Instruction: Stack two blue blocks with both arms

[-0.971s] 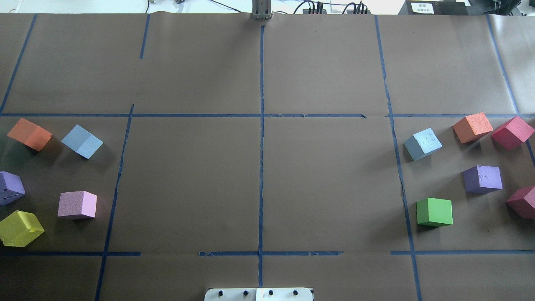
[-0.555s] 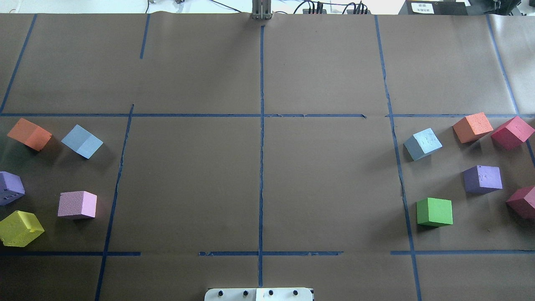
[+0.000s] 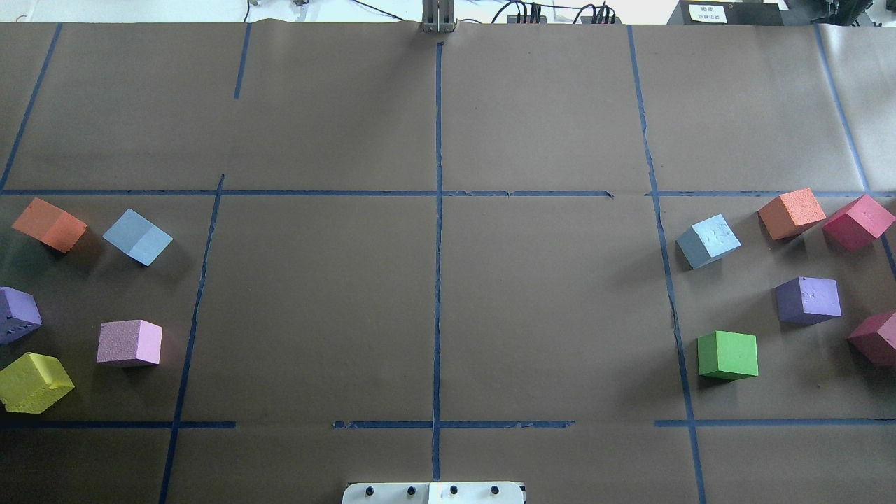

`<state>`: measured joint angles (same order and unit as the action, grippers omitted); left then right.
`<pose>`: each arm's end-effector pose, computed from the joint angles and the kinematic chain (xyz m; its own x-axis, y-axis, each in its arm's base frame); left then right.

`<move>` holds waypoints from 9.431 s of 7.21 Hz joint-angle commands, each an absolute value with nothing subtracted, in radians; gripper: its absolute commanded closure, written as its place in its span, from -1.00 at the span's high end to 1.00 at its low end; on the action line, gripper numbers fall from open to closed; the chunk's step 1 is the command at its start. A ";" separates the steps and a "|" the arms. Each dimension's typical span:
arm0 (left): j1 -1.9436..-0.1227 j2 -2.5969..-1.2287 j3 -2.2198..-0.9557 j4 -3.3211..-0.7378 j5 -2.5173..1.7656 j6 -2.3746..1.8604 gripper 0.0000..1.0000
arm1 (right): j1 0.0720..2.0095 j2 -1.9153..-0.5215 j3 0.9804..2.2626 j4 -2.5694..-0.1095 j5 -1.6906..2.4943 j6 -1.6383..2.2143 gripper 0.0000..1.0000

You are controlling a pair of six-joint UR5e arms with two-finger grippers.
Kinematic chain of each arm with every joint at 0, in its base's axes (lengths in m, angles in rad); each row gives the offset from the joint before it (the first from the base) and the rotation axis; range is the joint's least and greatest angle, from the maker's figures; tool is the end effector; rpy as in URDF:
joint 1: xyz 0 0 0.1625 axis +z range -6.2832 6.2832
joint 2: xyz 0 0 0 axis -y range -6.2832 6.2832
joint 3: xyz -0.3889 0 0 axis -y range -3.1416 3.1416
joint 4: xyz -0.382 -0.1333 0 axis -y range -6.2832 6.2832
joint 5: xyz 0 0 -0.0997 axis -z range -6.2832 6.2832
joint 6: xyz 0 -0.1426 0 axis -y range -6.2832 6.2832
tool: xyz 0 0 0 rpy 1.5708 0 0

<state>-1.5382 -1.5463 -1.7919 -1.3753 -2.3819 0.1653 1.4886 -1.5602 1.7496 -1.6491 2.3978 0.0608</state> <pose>-0.0147 -0.4657 0.5748 0.6736 0.1874 -0.7150 -0.1454 0.9820 0.1204 -0.0119 -0.4898 0.5644 0.6718 -0.0765 0.7368 0.0408 0.9970 0.0662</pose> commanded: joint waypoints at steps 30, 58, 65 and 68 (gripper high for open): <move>-1.539 -1.545 -1.836 -1.382 -2.391 0.172 1.00 | 0.719 -1.124 1.729 -1.387 2.135 0.958 -0.96; -1.193 -1.608 -1.830 -1.613 -2.450 -0.014 1.00 | 0.678 -1.072 1.915 -1.477 1.974 1.333 1.00; -0.980 -1.706 -1.612 -1.959 -2.286 -0.147 1.00 | 0.775 -1.215 1.940 -1.470 2.094 1.201 1.00; -0.945 -1.743 -1.582 -1.959 -2.266 -0.210 1.00 | 0.776 -1.226 1.942 -1.470 2.095 1.201 1.00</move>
